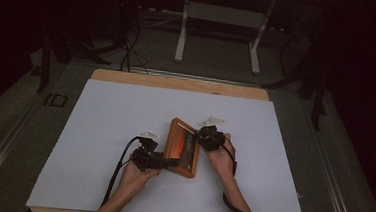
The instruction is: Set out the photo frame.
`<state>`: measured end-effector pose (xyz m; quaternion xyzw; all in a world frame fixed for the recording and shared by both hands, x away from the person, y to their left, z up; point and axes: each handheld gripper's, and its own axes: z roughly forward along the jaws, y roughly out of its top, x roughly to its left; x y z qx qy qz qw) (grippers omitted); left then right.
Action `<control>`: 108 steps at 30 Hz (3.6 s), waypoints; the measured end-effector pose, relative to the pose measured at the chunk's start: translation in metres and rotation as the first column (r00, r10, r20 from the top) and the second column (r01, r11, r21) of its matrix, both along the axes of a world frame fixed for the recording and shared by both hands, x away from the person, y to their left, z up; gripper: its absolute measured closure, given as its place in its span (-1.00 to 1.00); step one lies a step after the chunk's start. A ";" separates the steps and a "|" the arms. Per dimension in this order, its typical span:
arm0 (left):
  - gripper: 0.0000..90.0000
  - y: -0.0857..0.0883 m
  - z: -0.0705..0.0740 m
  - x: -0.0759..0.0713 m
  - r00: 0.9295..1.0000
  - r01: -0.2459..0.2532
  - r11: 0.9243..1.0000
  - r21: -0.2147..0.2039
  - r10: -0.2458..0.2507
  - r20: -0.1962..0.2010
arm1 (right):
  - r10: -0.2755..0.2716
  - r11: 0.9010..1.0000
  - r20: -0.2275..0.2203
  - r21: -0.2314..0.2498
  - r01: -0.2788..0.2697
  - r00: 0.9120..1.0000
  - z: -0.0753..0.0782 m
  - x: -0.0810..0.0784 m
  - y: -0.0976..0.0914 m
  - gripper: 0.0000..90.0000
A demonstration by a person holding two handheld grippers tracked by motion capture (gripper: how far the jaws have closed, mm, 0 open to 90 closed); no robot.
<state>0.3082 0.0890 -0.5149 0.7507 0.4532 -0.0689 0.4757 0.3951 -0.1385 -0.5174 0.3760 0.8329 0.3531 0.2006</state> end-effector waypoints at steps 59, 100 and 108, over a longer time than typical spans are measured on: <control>0.52 -0.078 -0.001 -0.028 0.942 0.051 0.971 0.234 -0.125 0.311 | 0.011 0.991 0.143 0.127 -0.029 0.990 0.079 -0.063 -0.082 0.99; 0.49 -0.043 0.106 0.007 0.776 0.340 0.891 0.302 -0.447 0.445 | 0.449 0.864 0.109 0.198 -0.463 0.887 0.071 -0.065 -0.056 -0.27; 0.17 -0.036 0.102 0.012 0.832 0.282 0.931 0.231 -0.358 0.425 | 0.463 0.864 0.118 0.162 -0.477 0.878 0.069 -0.068 -0.060 0.15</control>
